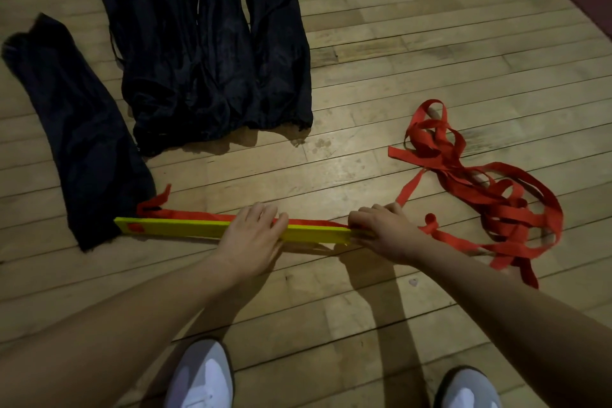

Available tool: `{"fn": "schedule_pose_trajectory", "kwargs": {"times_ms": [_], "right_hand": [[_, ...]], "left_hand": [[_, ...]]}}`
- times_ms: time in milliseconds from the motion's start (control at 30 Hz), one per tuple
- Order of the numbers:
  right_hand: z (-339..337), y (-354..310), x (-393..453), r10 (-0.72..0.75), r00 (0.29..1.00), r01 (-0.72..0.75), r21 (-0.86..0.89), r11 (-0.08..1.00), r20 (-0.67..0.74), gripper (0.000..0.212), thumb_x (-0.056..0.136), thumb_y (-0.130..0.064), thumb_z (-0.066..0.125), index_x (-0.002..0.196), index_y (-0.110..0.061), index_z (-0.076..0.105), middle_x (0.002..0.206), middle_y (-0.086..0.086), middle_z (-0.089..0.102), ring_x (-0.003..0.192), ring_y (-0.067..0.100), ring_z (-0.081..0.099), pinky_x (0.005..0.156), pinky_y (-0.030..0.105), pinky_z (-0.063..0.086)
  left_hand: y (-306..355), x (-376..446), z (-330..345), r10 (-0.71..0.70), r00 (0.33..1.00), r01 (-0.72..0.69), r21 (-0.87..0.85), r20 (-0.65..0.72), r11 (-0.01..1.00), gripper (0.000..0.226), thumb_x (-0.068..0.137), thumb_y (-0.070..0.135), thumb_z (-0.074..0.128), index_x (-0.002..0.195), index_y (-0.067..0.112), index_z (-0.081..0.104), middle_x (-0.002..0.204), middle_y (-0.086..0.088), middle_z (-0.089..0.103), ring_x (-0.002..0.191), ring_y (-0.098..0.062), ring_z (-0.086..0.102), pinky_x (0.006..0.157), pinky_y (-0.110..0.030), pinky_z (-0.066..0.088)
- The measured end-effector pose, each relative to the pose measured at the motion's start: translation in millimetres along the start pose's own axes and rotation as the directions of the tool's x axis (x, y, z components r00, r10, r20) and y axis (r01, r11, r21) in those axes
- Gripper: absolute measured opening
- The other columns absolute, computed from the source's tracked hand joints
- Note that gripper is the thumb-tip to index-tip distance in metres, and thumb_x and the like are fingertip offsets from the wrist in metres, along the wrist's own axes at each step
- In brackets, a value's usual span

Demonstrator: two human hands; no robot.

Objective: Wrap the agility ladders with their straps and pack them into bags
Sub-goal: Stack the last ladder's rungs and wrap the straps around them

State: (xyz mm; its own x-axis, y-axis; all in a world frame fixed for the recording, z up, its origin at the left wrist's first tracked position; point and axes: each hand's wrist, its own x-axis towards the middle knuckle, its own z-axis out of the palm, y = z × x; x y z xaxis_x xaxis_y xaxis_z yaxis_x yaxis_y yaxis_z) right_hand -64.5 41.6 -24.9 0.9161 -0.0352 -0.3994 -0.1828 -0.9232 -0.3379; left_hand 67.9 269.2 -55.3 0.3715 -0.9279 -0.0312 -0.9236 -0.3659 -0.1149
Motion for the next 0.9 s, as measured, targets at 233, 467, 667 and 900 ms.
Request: {"fn": "schedule_pose_trajectory", "kwargs": {"times_ms": [233, 467, 667, 900], "right_hand": [[4.0, -11.1, -5.0, -0.238, 0.968, 0.234, -0.061, 0.970, -0.080, 0.016, 0.098, -0.029, 0.050, 0.111, -0.023, 0.057, 0.106, -0.007, 0.053, 0.099, 0.013, 0.039, 0.087, 0.028, 0.021], [-11.3, -7.3, 2.8, -0.250, 0.954, 0.228, -0.141, 0.963, -0.168, 0.020, 0.095, -0.027, 0.055, 0.112, -0.018, 0.060, 0.098, -0.003, 0.050, 0.090, 0.017, 0.045, 0.083, 0.034, 0.034], [-8.8, 1.0, 4.9, -0.134, 0.944, 0.079, -0.186, 0.979, -0.303, 0.047, 0.080, 0.002, 0.067, 0.124, -0.009, 0.057, 0.092, 0.007, 0.064, 0.079, 0.027, 0.064, 0.069, 0.033, 0.042], [-8.8, -4.5, 16.4, 0.168, 0.932, -0.153, 0.069, 0.986, -0.323, 0.042, 0.102, -0.019, 0.042, 0.142, -0.009, 0.040, 0.121, 0.013, 0.055, 0.097, 0.033, 0.057, 0.086, 0.042, 0.046]], "left_hand": [[16.5, 35.4, -29.1, 0.117, 0.950, -0.030, -0.288, 0.290, 0.957, 0.063, 0.085, 0.058, 0.057, 0.131, 0.018, 0.041, 0.124, -0.001, 0.050, 0.113, -0.019, 0.047, 0.098, -0.032, 0.041], [21.2, 18.0, -23.1, 0.004, 0.877, 0.169, -0.318, 0.480, 0.933, 0.033, 0.094, 0.011, 0.046, 0.126, 0.016, 0.041, 0.113, -0.007, 0.056, 0.096, -0.024, 0.058, 0.080, -0.035, 0.049], [-0.3, -1.8, -14.5, -0.189, 0.893, 0.296, -0.215, 0.408, 0.931, 0.042, 0.095, 0.038, 0.047, 0.127, 0.015, 0.034, 0.118, -0.009, 0.051, 0.103, -0.029, 0.055, 0.083, -0.040, 0.044], [11.3, 4.6, -17.4, -0.216, 0.893, 0.354, -0.322, 0.395, 0.878, 0.059, 0.093, 0.063, 0.031, 0.128, 0.016, 0.034, 0.114, -0.007, 0.052, 0.099, -0.026, 0.055, 0.084, -0.040, 0.047]]}}
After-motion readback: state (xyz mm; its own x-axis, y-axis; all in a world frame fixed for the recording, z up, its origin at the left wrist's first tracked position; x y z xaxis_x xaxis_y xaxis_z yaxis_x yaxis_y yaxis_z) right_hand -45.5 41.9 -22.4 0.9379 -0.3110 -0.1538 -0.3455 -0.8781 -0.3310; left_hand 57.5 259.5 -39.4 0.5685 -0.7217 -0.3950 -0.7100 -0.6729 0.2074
